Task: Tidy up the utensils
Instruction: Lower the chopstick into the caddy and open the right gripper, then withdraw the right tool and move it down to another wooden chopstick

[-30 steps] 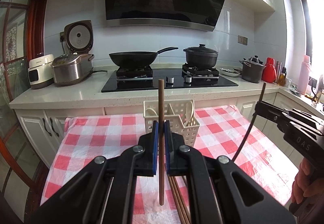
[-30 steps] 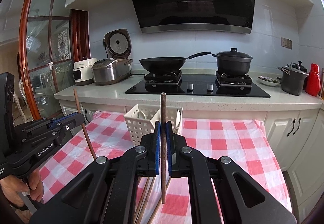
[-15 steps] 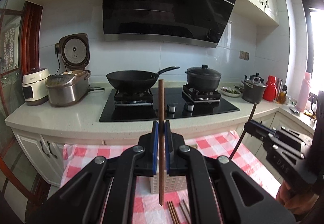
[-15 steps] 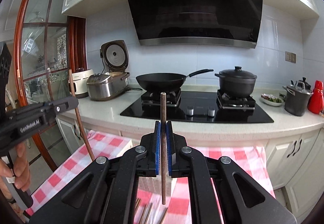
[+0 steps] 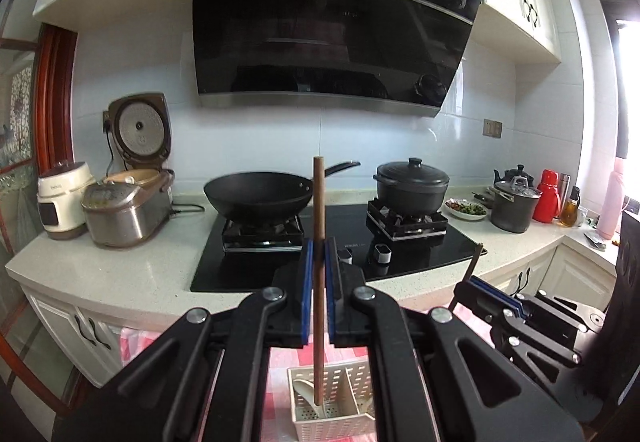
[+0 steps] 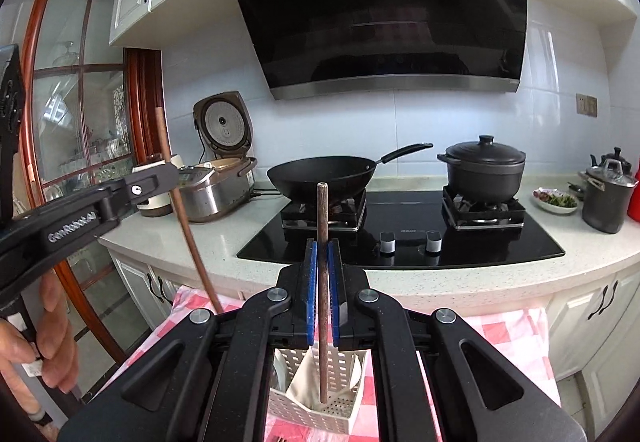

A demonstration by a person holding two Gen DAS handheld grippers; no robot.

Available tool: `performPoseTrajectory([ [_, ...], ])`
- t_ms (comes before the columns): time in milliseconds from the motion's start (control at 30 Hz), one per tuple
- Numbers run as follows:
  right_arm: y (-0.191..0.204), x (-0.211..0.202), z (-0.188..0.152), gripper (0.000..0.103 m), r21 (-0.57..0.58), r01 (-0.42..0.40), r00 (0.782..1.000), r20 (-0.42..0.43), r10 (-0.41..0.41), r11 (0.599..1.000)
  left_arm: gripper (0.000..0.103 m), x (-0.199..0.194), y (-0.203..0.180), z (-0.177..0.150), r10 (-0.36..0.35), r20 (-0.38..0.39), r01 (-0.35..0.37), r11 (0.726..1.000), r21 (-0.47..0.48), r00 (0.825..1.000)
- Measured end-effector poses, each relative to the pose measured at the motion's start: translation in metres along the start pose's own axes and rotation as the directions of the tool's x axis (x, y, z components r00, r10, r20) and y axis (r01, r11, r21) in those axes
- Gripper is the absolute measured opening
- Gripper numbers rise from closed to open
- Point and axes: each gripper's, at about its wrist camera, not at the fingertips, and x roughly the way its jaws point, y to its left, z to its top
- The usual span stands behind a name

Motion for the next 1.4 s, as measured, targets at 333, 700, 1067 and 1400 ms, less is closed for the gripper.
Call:
performPoseTrajectory([
  [333,-0.003,0.050,-0.031,0.006,-0.015,-0.005,0.990,-0.140,0.003,1.000,0.006,0.066,0.014,-0.060,-0.043,-0.186,0.033,0.998,-0.056,0.982],
  [700,-0.011,0.097,-0.055,0.018,0.025,0.033,0.967,-0.252,-0.026,0.999,0.016,0.099,0.042,-0.100,-0.013,-0.295,-0.016,0.995,-0.095,0.955],
  [1067,-0.016,0.058,-0.064,0.058,0.001,0.061,0.979,-0.194,-0.060,0.998,0.079,0.052,0.065,-0.109,0.050,-0.229,-0.085,0.986,-0.145,0.972],
  [1400,-0.016,0.002,-0.142,0.059,0.009,0.083,0.963,-0.257,-0.078,0.997,0.098,-0.022,0.069,-0.188,0.151,-0.240,-0.193,0.968,-0.159,0.959],
])
